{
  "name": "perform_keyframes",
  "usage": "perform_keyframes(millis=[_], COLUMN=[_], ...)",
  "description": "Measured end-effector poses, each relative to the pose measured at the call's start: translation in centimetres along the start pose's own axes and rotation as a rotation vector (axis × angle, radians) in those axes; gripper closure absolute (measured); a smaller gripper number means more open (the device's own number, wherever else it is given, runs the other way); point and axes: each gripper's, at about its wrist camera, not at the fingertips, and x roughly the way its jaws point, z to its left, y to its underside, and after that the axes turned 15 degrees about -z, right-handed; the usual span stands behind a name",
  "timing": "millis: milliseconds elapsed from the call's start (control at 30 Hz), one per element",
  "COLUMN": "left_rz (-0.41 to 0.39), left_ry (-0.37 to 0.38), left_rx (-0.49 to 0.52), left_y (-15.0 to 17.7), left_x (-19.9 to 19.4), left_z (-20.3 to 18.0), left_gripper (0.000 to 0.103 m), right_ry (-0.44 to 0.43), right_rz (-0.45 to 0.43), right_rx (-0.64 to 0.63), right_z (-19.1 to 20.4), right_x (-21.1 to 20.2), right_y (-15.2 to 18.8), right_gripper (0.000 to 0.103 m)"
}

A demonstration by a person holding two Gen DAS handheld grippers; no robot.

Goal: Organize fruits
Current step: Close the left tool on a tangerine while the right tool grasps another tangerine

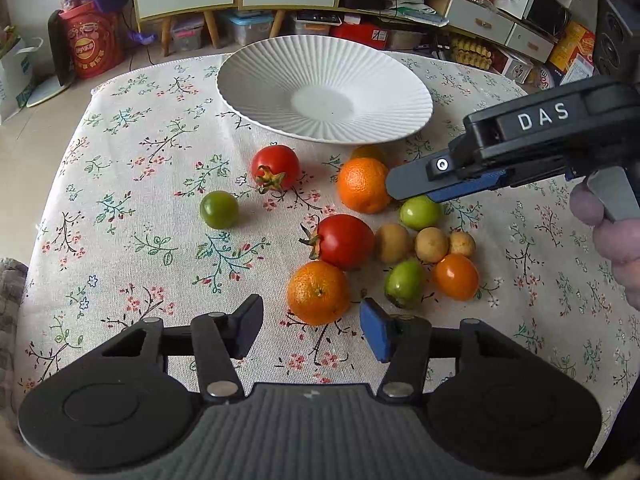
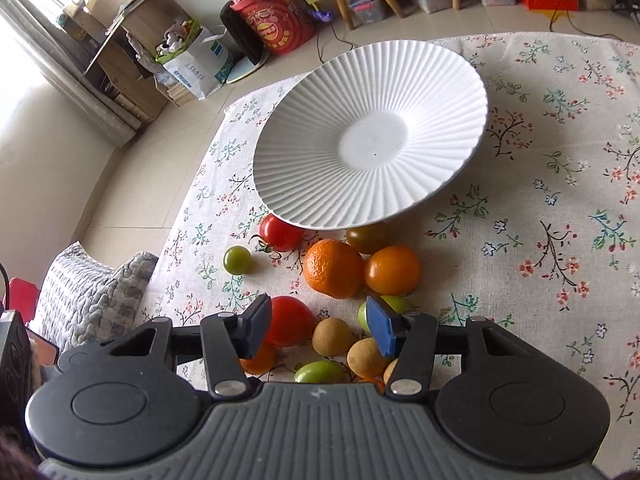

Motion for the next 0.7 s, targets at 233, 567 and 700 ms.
perform_keyframes(millis=[233, 567, 700], left_rz=[-0.021, 0.005, 0.022], left_ry=[0.024, 0.007, -0.01], left_rx=[-0.008, 0.004, -0.001], left_y=[0.0, -0.3, -0.6], left_x=[0.5, 1.3, 1.6], left_z=[0.3, -0.4, -0.5], left_gripper=[0.064, 0.07, 0.07], right_ry=[0.046, 0.123, 0.146], right_rz=[-0.005, -0.006, -0.009], right_rx=[0.007, -0.034, -0.048], right_z=[0.7, 1.2, 1.2], right_x=[1.8, 2.8, 3.0], right_y=[-0.2, 0.1, 0.3], right_gripper=[0.055, 0.055, 0.061])
